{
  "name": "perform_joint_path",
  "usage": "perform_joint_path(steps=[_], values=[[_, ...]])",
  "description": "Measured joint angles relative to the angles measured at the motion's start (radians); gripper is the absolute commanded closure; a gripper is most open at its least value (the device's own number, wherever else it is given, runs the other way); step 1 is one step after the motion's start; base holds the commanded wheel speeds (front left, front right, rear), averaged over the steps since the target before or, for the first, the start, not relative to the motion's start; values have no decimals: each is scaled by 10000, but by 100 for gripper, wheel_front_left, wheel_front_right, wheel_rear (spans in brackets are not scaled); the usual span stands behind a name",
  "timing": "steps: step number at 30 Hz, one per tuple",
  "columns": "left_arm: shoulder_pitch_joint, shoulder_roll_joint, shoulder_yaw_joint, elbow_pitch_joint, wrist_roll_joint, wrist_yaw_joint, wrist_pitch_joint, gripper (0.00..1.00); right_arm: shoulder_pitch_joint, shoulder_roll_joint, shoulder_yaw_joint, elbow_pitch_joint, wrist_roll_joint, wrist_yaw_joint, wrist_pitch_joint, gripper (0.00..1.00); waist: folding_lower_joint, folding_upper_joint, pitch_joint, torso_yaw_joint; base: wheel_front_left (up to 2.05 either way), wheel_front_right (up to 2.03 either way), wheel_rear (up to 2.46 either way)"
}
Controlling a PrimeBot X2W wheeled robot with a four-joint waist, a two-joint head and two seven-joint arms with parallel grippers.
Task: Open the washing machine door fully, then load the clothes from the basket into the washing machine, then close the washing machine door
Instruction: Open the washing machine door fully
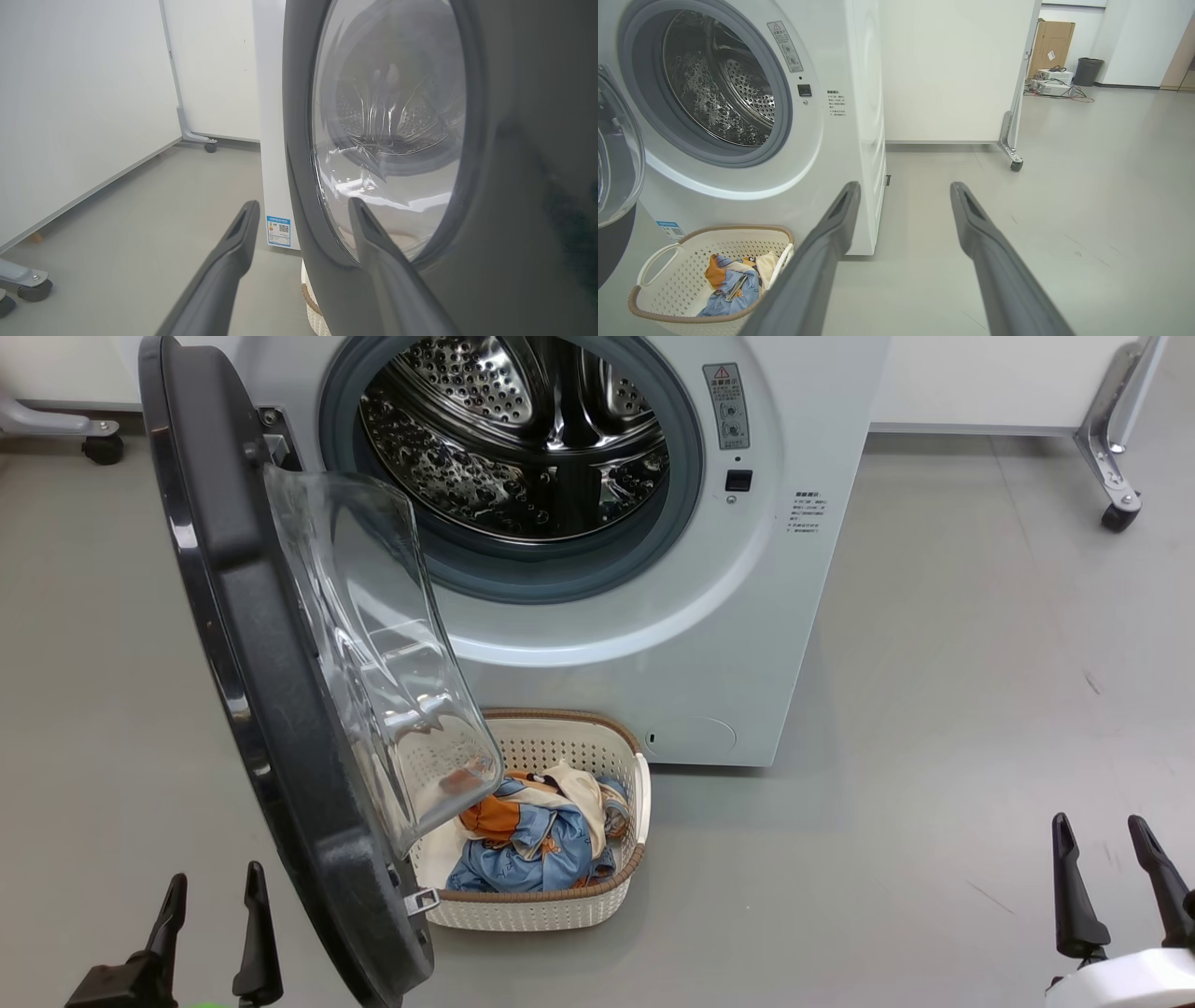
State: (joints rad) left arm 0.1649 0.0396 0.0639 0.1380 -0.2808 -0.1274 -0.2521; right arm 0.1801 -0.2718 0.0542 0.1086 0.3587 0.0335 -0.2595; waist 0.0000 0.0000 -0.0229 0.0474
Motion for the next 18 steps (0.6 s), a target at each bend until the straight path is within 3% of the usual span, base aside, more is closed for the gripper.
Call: perform_joint_path(steps=[18], values=[[0, 0, -25, 10, 109, 0, 0, 0, 555, 836, -738, 10, -704, 460, 0, 0, 0, 0, -37, 106, 0, 0, 0]])
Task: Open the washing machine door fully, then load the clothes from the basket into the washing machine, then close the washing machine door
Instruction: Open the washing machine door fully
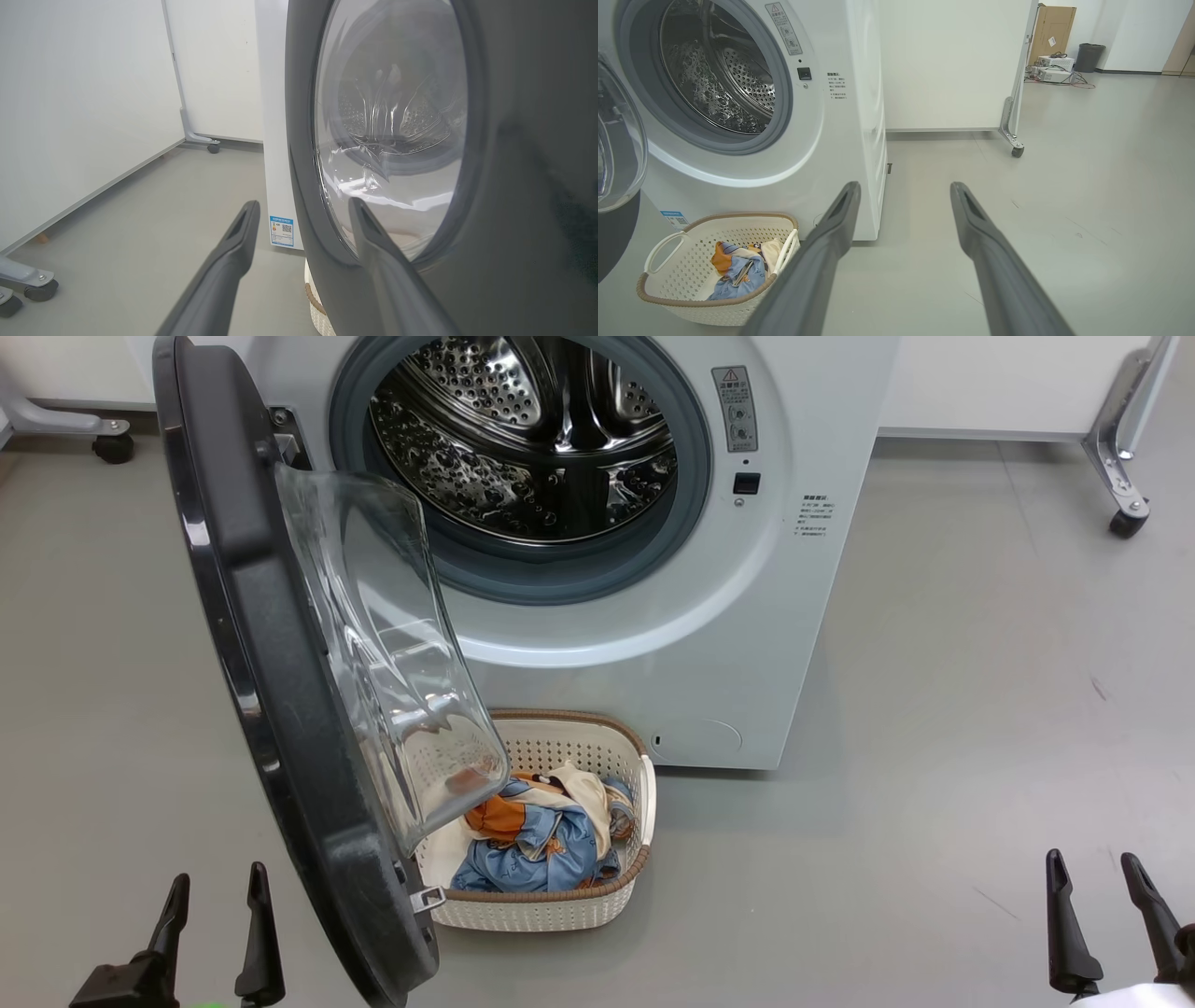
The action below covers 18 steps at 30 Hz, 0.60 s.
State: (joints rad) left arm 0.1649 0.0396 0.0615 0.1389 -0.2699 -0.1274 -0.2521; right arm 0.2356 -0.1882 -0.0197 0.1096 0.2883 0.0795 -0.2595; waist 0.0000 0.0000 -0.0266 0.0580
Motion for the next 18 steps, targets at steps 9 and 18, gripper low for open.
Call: perform_joint_path(steps=[9, 18], values=[[0, 0, -23, 138, -46, 0, 0, 100, 5, 215, -242, 10, -270, 167, 0, 0, 0, 0, -18, 57, 0, 0, 0], [0, -2, 86, 242, -247, 0, 0, 100, 7, 345, -520, 104, -389, 332, 0, 0, 0, 0, 5, 145, 0, 0, 0]])
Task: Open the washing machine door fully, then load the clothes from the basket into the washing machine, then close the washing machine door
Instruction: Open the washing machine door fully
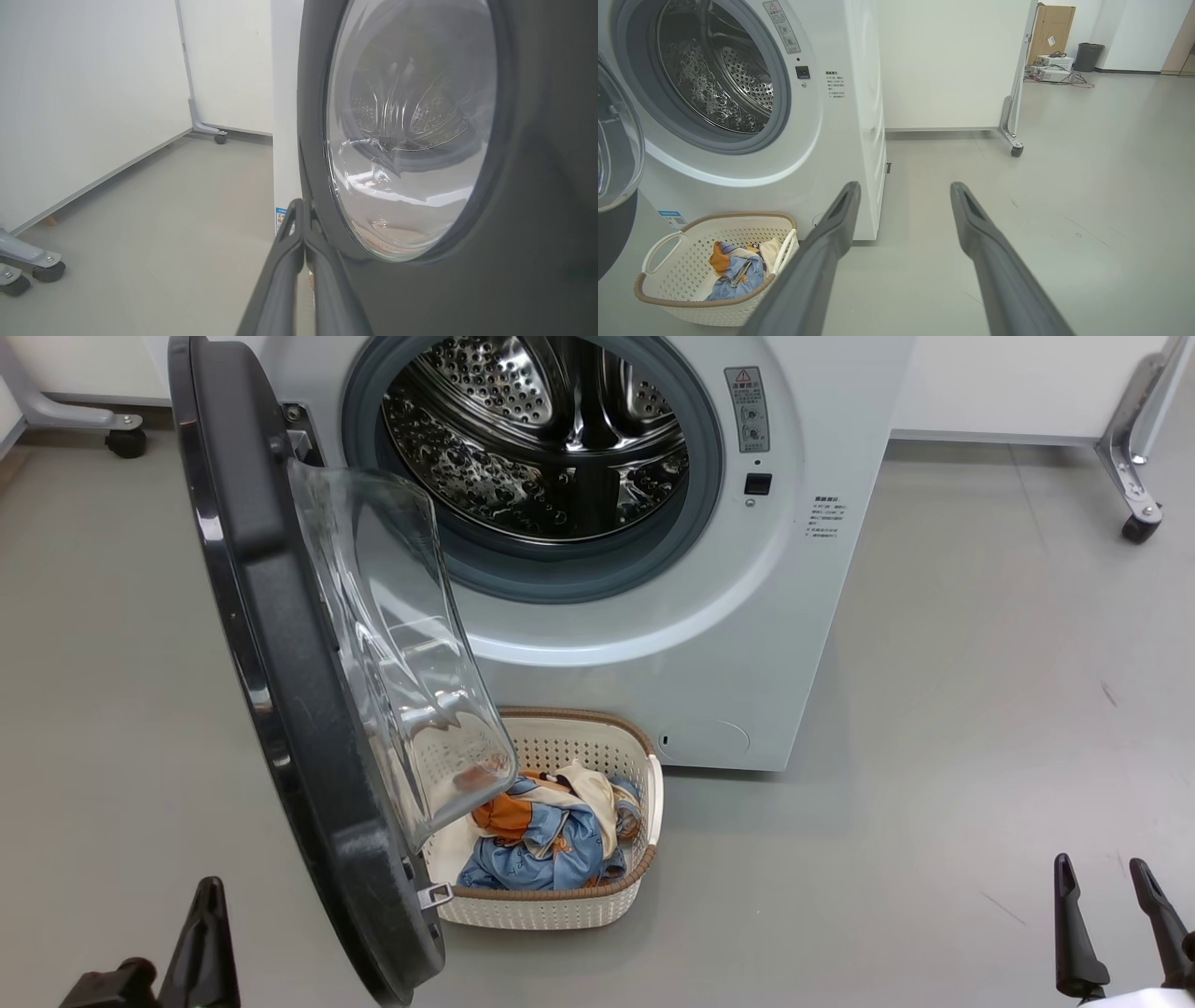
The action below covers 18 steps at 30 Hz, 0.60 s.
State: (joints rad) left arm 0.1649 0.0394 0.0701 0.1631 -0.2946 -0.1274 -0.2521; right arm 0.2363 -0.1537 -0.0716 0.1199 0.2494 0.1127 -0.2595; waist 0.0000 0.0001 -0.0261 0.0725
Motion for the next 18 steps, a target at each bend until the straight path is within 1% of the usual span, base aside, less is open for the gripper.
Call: perform_joint_path(steps=[3, 6, 9, 13, 16, 17, 18], values=[[-2, -4, 303, -19, -161, 17, 0, 100, 0, 50, -77, 17, -29, 10, 0, 0, 0, 0, 14, 40, 0, 0, 0], [-58, -19, 909, -339, -510, 263, 0, 100, 4, 86, -157, 38, -56, 12, 0, 0, 0, 0, 24, 89, 0, 0, 0], [-253, -21, 1429, -857, -571, 483, -2, 100, 31, 128, -213, 63, -73, 27, 0, 0, 0, 0, 36, 150, 0, 0, 0], [-757, -36, 2104, -1793, -470, 663, -2, 100, 108, 211, -362, 61, -128, 94, 0, 0, 0, 0, 58, 258, 0, 0, 0], [-1126, -54, 2399, -2650, -303, 742, -4, 100, 200, 242, -468, 63, -130, 94, 0, 0, 0, 0, 77, 376, 0, 0, 0], [-1126, -54, 2399, -2650, -303, 742, -4, 100, 200, 242, -468, 63, -130, 94, 0, 0, 0, 0, 77, 376, 0, 0, 0], [-1310, -59, 2525, -3218, -255, 746, -17, 100, 200, 257, -506, 63, -140, 96, 0, 0, 0, 0, 86, 455, 0, 0, 0]])
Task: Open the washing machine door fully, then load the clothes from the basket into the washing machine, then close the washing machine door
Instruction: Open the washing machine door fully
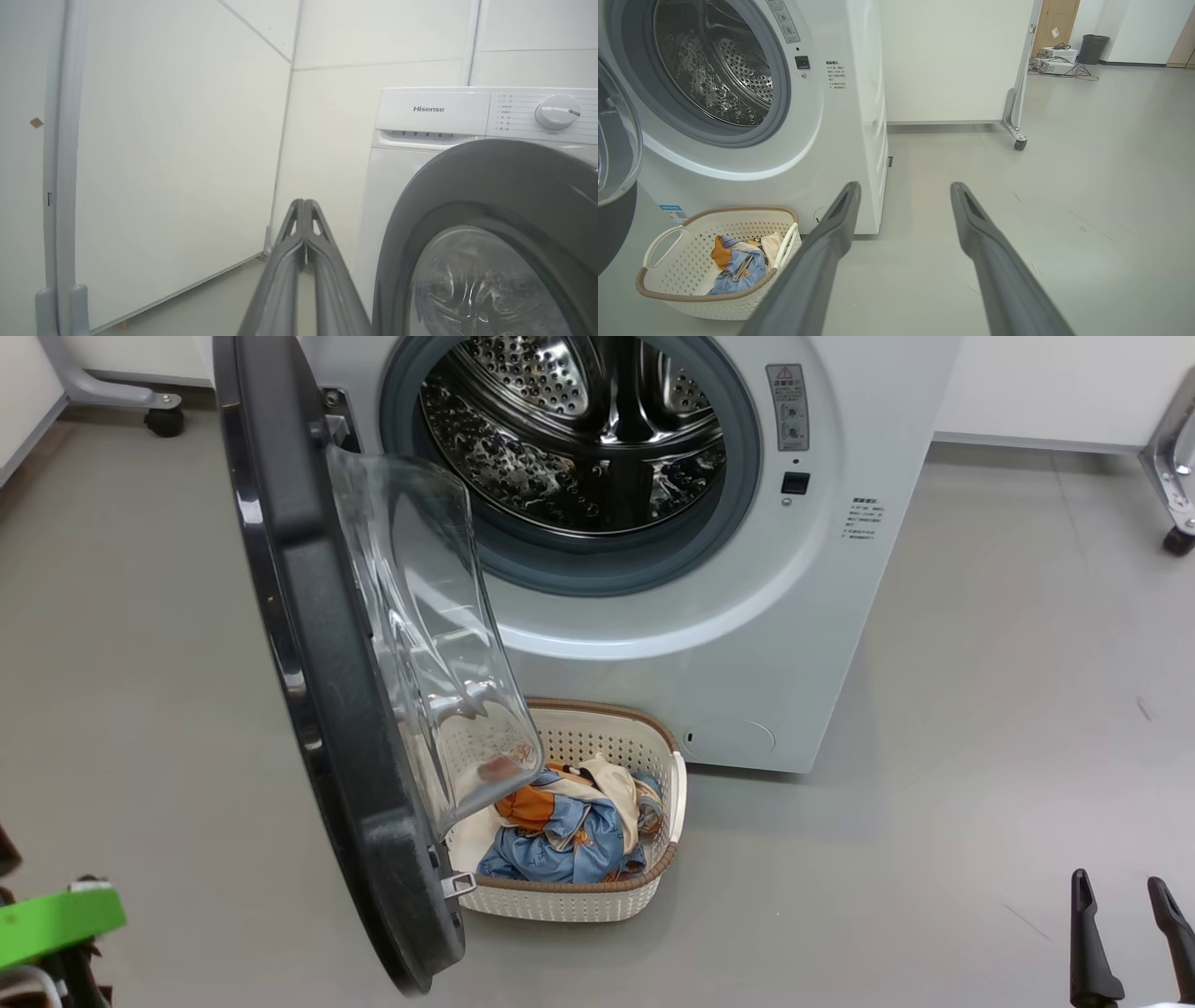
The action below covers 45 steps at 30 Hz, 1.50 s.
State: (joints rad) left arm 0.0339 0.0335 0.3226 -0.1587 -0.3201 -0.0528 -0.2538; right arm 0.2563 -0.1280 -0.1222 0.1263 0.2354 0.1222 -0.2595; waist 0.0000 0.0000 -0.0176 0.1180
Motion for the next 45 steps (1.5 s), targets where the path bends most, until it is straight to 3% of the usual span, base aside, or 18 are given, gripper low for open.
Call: perform_joint_path(steps=[8, 15, 20, 26, 33, 45], values=[[-404, 0, -500, -1684, 295, -92, -40, 100, 35, 88, -86, 153, -15, 2, 0, 0, 0, 0, 13, 293, 0, 0, 0], [-552, 6, -2437, -2905, 255, -537, -35, 100, 209, 280, -88, 268, -17, 2, 0, 0, 0, 0, 13, 659, 0, 0, 0], [-548, 27, -4103, -3444, -418, -627, 541, 100, 207, 322, 13, 293, -15, 2, 0, 0, 0, 0, 16, 945, 0, 0, 0], [-458, 104, -6000, -3455, -1618, -660, 1394, 100, 194, 316, 128, 462, 12, 2, 0, 0, 0, 0, 44, 1247, 0, 0, 0], [63, 151, -7473, -3032, -2144, -669, 2389, 100, 92, 286, 499, 591, 15, 4, 0, 0, 0, 0, 108, 1321, 0, 0, 0], [491, 188, -7944, -1684, -2205, -600, 3336, 100, -122, 150, 642, 798, 138, 4, 0, 0, 0, 0, 205, 1123, 0, 0, 0]])
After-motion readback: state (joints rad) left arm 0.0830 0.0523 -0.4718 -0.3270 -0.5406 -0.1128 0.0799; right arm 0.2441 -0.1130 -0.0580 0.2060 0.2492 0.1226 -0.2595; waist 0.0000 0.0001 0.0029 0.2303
